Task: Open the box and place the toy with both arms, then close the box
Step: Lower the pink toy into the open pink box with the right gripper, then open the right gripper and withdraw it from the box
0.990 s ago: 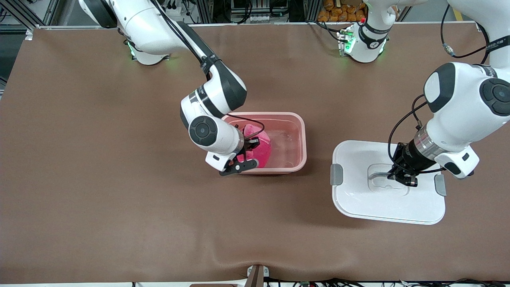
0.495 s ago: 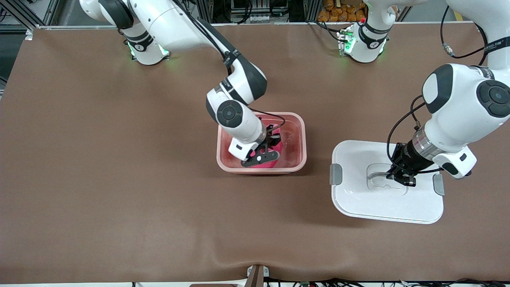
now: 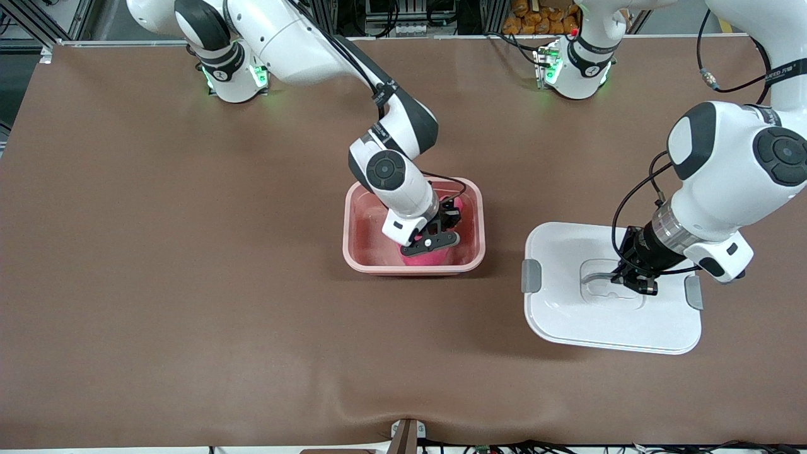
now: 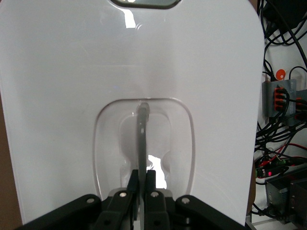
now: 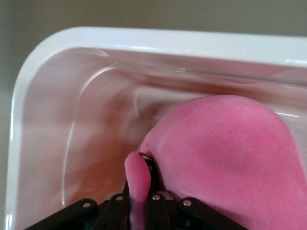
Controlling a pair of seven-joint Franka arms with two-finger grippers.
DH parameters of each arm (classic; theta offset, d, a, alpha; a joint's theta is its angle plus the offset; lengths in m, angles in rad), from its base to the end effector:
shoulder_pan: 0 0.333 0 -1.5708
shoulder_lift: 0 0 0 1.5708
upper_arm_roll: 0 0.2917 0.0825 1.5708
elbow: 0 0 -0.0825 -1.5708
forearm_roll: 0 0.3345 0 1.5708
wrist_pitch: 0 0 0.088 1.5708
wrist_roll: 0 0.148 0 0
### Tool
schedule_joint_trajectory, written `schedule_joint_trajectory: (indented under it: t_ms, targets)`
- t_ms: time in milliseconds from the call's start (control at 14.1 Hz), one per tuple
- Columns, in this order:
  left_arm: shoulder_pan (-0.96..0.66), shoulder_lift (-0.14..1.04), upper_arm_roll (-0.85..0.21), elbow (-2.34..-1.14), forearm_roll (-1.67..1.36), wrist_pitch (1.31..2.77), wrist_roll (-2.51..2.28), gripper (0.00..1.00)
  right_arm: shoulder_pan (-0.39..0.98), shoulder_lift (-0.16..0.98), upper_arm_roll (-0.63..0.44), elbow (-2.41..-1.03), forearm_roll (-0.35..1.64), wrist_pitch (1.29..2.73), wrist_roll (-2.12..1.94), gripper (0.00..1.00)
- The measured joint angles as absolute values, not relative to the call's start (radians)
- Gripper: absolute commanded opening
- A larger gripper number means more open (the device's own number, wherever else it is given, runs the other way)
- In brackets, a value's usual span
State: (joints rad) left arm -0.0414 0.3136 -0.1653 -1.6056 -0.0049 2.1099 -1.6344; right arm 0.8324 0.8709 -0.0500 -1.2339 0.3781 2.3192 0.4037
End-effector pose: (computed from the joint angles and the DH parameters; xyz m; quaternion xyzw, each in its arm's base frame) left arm 0.6136 -0.1194 0.4221 0.7471 0.6570 0.0373 0.0938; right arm 0.4951 0.5304 0.2354 -0.9818 -0.0847 -0.0139 0.1696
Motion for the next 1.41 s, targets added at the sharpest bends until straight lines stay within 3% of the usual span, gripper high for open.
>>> schedule_joint_trajectory:
  t_ms: [283, 354, 424, 495, 1415]
  targets:
    - [-0.041, 0.314, -0.165, -1.608, -0.005, 2.11, -1.634, 0.0, 0.843, 0.872, -0.05, -1.263, 0.376, 2.364, 0.404, 0.0]
    - [-0.041, 0.314, -0.165, -1.608, -0.005, 2.11, -1.634, 0.0, 0.843, 0.872, -0.051, -1.264, 0.373, 2.364, 0.403, 0.04]
    - [-0.041, 0.314, -0.165, -1.608, -0.005, 2.11, -1.634, 0.0, 0.843, 0.872, -0.052, -1.265, 0.37, 2.364, 0.403, 0.47]
    - [-0.041, 0.314, -0.165, -1.608, -0.005, 2.11, -1.634, 0.0, 0.843, 0.872, -0.052, -1.268, 0.365, 2.364, 0.403, 0.99]
    - [-0.041, 0.314, -0.165, -1.609, -0.005, 2.111, -1.634, 0.0, 0.856, 0.866, -0.068, -1.277, 0.293, 2.368, 0.402, 1.0]
